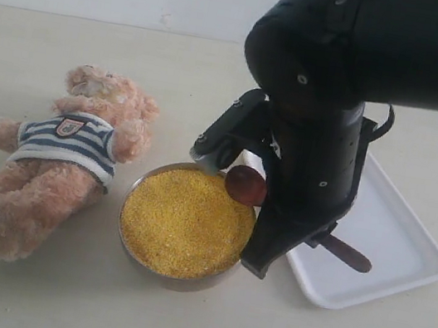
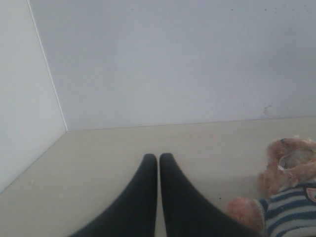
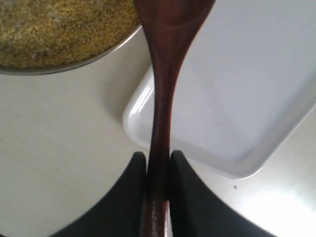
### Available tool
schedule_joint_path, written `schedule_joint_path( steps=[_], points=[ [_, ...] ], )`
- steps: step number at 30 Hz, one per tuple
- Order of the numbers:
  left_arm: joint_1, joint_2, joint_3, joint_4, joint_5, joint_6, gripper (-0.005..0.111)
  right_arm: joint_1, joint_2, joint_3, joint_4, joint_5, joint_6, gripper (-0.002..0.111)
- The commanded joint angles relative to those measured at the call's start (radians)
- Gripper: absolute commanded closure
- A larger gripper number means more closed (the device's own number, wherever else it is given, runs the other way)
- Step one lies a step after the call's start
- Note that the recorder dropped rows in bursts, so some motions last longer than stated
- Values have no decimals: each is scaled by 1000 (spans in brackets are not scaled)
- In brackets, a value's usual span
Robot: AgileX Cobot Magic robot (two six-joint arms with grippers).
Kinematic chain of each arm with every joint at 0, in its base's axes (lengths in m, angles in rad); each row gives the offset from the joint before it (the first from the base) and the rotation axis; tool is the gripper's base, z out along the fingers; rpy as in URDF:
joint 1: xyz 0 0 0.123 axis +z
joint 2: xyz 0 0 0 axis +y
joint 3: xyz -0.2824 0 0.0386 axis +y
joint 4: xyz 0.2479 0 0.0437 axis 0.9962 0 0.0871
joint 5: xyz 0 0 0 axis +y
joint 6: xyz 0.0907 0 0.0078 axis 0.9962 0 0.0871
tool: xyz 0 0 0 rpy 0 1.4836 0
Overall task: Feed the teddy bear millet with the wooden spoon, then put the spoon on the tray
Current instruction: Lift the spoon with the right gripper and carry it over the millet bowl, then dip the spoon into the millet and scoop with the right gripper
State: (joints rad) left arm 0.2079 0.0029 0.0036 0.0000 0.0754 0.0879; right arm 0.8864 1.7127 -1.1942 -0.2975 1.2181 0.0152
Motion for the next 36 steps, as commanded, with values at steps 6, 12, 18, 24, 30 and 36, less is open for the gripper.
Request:
schedule_joint_path(
  steps=[6, 12, 18, 24, 30, 36],
  points=[
    [-8, -3, -4, 0, 0, -6, 103, 78, 33, -6, -188, 3, 88, 109],
    [-8, -3, -4, 0, 0, -6, 103, 101, 53, -6, -189, -2, 100, 109],
    [-8, -3, -4, 0, 2, -6, 103, 102, 55, -6, -249, -26, 125, 109],
    [-8, -3, -4, 0, 2, -6, 103, 102, 55, -6, -264, -45, 127, 109],
    [-8, -3, -4, 0, 2, -6, 103, 102, 55, -6, -267, -51, 127, 109],
    [-8, -3, -4, 0, 0, -6, 103, 102, 55, -6, -277, -53, 121, 109]
  ],
)
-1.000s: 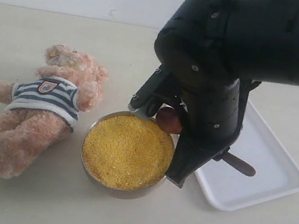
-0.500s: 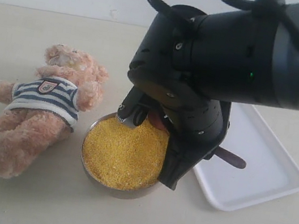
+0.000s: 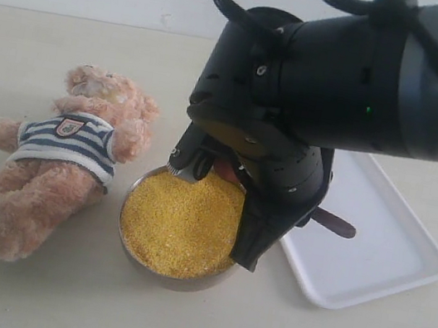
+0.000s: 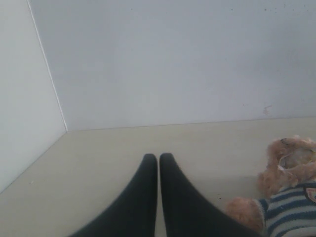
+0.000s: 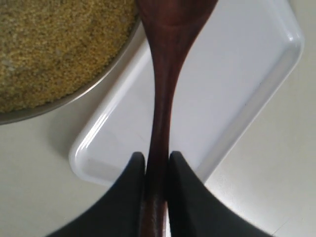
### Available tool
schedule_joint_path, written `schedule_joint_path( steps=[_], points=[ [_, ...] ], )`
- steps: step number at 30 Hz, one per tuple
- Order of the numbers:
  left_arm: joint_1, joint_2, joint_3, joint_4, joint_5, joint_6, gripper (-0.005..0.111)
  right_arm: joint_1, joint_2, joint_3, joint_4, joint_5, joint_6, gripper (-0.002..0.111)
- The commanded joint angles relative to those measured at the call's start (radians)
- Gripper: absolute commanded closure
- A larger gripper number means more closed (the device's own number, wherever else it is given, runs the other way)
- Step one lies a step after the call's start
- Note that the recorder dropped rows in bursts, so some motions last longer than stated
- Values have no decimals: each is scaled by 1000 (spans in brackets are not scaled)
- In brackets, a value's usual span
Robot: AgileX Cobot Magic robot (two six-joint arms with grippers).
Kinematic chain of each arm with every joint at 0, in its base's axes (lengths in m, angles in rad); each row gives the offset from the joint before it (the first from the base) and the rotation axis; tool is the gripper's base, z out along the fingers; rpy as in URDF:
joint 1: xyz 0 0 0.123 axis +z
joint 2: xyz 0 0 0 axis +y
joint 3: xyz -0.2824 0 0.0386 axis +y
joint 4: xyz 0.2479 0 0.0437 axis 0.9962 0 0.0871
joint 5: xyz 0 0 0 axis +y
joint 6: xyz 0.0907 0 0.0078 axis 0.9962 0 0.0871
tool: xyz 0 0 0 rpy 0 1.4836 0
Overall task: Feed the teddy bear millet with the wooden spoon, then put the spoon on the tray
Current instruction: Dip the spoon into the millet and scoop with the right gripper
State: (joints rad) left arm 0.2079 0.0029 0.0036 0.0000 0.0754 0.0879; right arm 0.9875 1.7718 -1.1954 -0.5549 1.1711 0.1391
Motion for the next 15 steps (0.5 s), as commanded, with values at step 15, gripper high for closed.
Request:
schedule_joint_path(
  steps=[15],
  points=[
    [-8, -3, -4, 0, 2, -6, 103, 99, -4, -4, -117, 7, 23, 109]
  ],
)
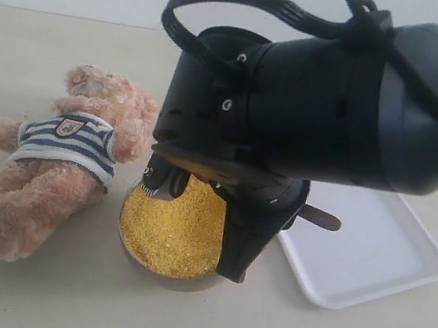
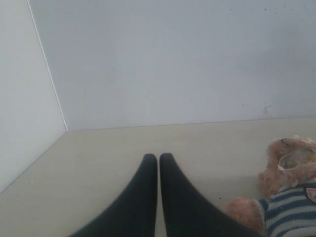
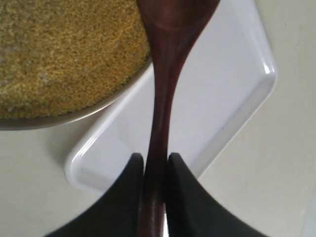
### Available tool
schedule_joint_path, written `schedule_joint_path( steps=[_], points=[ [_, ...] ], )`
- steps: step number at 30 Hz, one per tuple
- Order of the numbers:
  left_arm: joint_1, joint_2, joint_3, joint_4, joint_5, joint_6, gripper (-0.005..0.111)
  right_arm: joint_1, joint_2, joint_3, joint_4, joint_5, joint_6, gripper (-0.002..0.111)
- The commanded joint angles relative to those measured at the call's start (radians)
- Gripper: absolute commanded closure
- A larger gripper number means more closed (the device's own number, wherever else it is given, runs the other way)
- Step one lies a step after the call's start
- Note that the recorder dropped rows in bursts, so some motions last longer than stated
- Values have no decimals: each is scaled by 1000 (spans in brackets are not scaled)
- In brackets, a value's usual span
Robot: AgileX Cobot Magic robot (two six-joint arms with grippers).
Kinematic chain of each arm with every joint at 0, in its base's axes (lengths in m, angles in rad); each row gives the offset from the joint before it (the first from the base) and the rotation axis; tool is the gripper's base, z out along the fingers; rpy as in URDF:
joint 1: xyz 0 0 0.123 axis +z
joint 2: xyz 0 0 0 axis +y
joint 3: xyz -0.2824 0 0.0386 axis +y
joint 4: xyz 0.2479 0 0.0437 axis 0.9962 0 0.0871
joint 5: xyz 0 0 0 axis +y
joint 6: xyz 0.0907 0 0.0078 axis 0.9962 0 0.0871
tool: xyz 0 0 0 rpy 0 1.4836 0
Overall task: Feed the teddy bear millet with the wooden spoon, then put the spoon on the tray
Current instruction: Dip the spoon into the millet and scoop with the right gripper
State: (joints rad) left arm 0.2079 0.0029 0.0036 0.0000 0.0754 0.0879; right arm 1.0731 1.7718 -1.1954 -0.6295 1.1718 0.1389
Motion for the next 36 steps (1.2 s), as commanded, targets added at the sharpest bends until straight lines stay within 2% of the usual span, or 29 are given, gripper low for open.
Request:
schedule_joint_path(
  steps=[1, 6, 15, 30, 36],
  points=[
    [-8, -3, -4, 0, 2, -6, 103, 17, -4, -3, -58, 6, 33, 109],
    [-8, -3, -4, 0, 2, -6, 103, 54, -4, -3, -89, 13, 42, 109],
    [-8, -3, -4, 0, 2, -6, 103, 53, -4, -3, -91, 32, 40, 109],
    [-8, -3, -4, 0, 0, -6, 103, 53, -4, -3, -61, 49, -81, 109],
    [-8, -3, -4, 0, 0, -6, 103, -1, -4, -3, -51, 49, -102, 109]
  ],
)
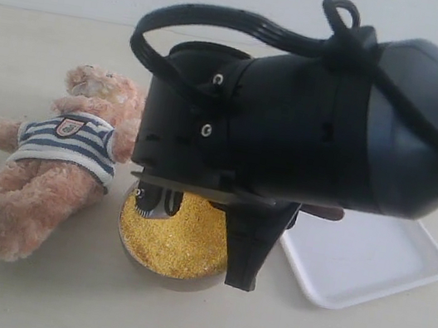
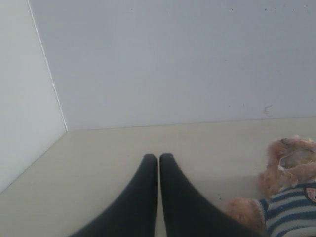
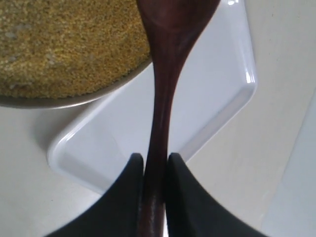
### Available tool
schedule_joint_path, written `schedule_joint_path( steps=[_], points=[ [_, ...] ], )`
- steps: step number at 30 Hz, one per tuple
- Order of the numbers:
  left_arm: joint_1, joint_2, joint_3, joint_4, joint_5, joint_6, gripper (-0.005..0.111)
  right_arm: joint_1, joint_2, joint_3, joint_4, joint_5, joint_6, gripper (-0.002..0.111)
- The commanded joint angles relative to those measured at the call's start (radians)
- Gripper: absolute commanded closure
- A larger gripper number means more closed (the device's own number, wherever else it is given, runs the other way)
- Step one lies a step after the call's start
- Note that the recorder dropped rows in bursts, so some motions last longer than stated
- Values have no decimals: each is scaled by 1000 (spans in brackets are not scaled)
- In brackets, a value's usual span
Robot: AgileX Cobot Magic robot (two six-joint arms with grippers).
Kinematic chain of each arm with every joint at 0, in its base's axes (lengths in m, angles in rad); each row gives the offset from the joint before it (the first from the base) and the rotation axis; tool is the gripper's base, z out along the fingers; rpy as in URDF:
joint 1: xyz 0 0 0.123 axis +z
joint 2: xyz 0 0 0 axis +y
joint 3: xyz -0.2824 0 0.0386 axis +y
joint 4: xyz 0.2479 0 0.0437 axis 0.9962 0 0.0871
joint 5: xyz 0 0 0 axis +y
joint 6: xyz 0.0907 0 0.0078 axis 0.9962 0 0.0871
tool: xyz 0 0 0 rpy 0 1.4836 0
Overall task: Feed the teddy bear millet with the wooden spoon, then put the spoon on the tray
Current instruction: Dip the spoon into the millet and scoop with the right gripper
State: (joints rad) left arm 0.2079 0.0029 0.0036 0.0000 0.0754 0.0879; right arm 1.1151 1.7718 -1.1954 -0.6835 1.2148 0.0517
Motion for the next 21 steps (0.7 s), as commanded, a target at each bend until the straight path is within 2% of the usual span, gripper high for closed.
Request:
schedule_joint_path(
  steps=[1, 11, 21],
  points=[
    [-8, -3, -4, 0, 2, -6, 103, -49, -6, -3, 1, 6, -15, 109],
    [-8, -3, -4, 0, 2, -6, 103, -49, -4, -3, 80, 6, -100, 109],
    [-8, -3, -4, 0, 0, -6, 103, -49, 46, -3, 13, 6, -80, 109]
  ],
)
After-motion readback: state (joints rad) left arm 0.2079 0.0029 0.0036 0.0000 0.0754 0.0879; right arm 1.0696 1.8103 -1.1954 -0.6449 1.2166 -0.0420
